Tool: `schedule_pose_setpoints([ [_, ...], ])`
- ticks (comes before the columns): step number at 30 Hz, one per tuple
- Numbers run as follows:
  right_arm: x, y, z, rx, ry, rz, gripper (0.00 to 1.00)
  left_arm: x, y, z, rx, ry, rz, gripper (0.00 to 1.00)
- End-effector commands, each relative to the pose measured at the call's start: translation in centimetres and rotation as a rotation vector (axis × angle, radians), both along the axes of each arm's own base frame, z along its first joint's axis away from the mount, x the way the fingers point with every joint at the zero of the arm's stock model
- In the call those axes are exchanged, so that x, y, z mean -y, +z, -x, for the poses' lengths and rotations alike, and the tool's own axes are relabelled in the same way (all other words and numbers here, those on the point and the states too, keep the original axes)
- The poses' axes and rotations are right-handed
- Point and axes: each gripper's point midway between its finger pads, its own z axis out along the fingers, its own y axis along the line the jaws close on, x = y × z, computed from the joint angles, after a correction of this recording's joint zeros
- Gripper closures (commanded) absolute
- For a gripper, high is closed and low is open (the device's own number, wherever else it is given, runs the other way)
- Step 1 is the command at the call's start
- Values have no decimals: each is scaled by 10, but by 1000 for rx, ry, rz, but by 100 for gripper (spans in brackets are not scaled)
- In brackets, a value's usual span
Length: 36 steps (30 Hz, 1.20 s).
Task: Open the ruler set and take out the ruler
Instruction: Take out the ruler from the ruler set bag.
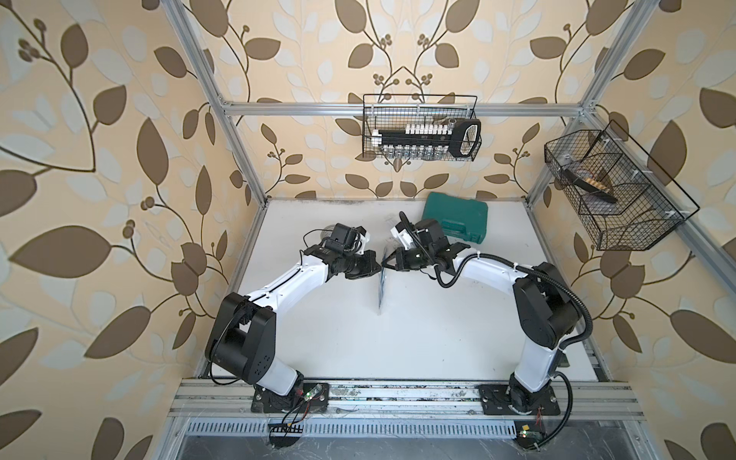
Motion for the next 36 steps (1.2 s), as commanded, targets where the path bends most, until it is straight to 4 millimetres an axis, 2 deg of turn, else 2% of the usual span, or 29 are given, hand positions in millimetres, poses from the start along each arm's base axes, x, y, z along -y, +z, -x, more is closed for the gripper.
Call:
schedule_pose_setpoints([
  [1,-2,-7,-5,-6,-12,37,100,3,5,-4,37,2,9,100],
  [9,10,-16,-3,-1,-26,112,100,3,3,-3,37,5,9,100],
  [16,10,-23,-3,-22,-24,134,100,4,2,-2,37,-3,20,100],
  [20,9,-24,-3,-30,-25,129,88,4,1,0,32,-4,18,100],
  [25,5,-25,-6,-47,-31,108,79,6,-4,1,24,-9,15,100],
  [36,2,-29,-9,-72,-38,102,77,11,-9,0,16,-14,13,100],
])
